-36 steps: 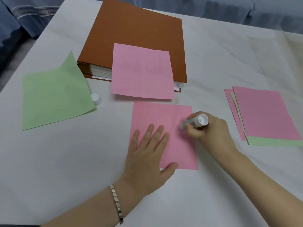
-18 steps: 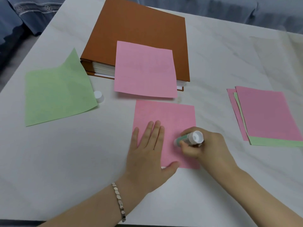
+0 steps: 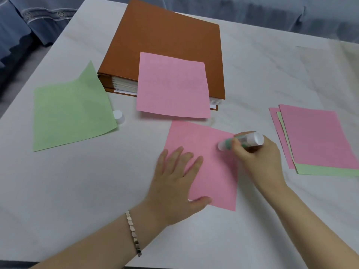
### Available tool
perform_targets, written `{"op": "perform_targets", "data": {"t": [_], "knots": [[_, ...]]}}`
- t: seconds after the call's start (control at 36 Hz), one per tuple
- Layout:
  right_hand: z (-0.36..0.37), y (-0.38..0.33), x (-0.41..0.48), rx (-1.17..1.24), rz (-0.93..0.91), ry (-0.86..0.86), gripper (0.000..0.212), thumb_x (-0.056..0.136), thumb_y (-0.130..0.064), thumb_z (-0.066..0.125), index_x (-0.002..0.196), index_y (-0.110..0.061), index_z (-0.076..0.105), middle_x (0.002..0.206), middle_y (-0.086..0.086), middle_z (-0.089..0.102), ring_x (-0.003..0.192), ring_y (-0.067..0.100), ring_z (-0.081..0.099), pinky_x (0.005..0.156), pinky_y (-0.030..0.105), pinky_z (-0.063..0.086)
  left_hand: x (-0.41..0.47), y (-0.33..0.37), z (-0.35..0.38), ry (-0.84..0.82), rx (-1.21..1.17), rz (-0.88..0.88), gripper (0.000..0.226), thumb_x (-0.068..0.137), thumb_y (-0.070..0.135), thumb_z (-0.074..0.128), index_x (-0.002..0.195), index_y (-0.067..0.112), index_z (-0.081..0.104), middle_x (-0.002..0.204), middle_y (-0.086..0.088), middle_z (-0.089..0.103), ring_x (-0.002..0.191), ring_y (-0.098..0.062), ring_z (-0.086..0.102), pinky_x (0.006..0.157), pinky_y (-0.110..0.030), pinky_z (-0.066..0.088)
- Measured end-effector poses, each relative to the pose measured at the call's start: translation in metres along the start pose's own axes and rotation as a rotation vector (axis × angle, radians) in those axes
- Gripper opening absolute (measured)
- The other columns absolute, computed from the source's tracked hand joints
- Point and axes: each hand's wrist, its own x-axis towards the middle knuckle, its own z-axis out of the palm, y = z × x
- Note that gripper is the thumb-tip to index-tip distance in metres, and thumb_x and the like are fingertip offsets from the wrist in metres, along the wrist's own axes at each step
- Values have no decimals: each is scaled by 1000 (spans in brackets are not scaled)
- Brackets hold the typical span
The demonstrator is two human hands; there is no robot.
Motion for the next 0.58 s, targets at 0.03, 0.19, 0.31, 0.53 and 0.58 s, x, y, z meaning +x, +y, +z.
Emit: {"op": "perform_targets", "data": {"t": [0.03,0.19,0.31,0.53,0.58], "knots": [[-5,1,-2,-12,7,13,8,76,-23,65,69,-24,68,69,-17,66,64,-5,55,55,6,38,1,-3,-3,-8,6,3,78,71,67,43,127,16,59,124,-5,49,118,-30,40,102,-50,21],[-31,4,-14,-11,21,14,12,77,-27,67,65,-28,63,63,-1,64,61,21,56,50,18,38,-7,-14,-23,-57,-4,84,55,82,48,42,121,15,64,127,-3,60,109,-26,48,91,-38,32],[-37,3,-18,-3,30,-24,6,74,-30,68,69,-28,66,69,5,66,70,27,60,56,26,42,-7,-21,-24,-67,-81,157,46,88,40,43,116,12,66,132,-6,57,121,-25,53,100,-36,32],[-25,-4,-30,15,47,-149,13,76,-29,65,80,-41,63,73,-15,66,71,18,62,65,33,47,7,-31,-17,-106,-77,86,44,82,57,41,115,31,54,133,-14,53,125,-29,35,102,-43,19],[-21,-4,-34,33,61,-175,8,76,-28,65,76,-36,66,71,-14,66,71,16,61,66,31,47,11,-34,-20,-110,-57,62,47,81,57,40,115,34,61,127,-11,56,118,-26,37,95,-38,21]]}}
